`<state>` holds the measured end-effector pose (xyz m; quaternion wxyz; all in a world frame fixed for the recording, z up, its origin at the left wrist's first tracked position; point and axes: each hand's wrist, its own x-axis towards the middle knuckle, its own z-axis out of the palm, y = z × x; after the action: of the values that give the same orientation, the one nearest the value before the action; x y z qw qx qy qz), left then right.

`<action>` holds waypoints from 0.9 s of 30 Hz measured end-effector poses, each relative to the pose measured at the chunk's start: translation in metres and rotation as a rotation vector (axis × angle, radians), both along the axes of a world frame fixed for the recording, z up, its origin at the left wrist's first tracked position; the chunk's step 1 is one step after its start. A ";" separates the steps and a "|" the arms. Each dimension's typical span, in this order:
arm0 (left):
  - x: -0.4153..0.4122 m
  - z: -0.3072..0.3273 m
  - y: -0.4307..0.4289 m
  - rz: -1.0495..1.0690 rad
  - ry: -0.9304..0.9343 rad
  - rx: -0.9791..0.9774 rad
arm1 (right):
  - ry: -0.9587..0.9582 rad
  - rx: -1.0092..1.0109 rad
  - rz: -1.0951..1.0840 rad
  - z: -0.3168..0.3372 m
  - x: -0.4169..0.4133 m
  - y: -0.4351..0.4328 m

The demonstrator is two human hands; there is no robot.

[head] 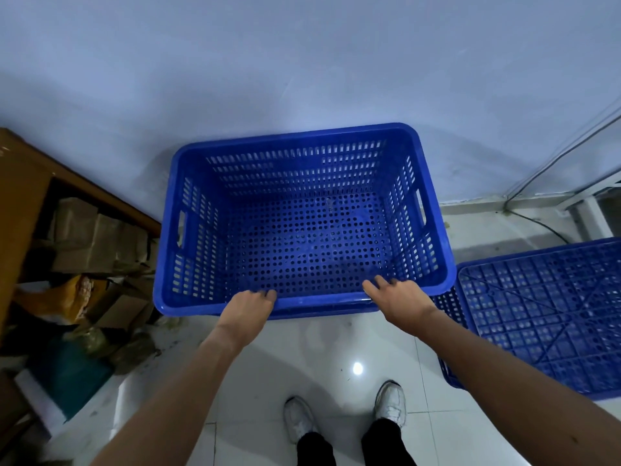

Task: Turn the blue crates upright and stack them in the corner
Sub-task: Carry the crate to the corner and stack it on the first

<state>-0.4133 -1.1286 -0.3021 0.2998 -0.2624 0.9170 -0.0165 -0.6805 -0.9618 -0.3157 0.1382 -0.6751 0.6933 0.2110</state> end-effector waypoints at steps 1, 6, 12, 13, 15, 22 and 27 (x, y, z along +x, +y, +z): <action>0.000 0.000 0.000 0.000 -0.006 0.000 | 0.003 0.007 -0.010 0.001 0.001 0.000; 0.002 -0.001 -0.001 -0.019 -0.040 -0.049 | 0.015 0.034 -0.009 0.002 0.002 -0.002; 0.009 -0.003 0.010 0.185 -0.060 -0.126 | 0.055 0.024 -0.083 0.005 0.014 -0.001; 0.009 -0.005 0.013 0.236 -0.059 -0.138 | 0.059 0.029 -0.121 0.005 0.019 0.001; 0.004 -0.006 0.019 0.289 -0.058 -0.155 | 0.069 0.030 -0.167 0.004 0.024 0.003; 0.003 0.005 0.023 0.299 0.005 0.027 | 0.005 0.089 -0.207 0.021 0.019 0.004; 0.005 0.040 0.041 0.332 0.126 0.133 | 0.017 0.098 -0.272 0.059 0.018 0.031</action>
<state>-0.4087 -1.0880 -0.2623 0.2569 -0.3901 0.8773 0.1103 -0.6629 -0.9310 -0.2568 0.1928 -0.5655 0.7683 0.2296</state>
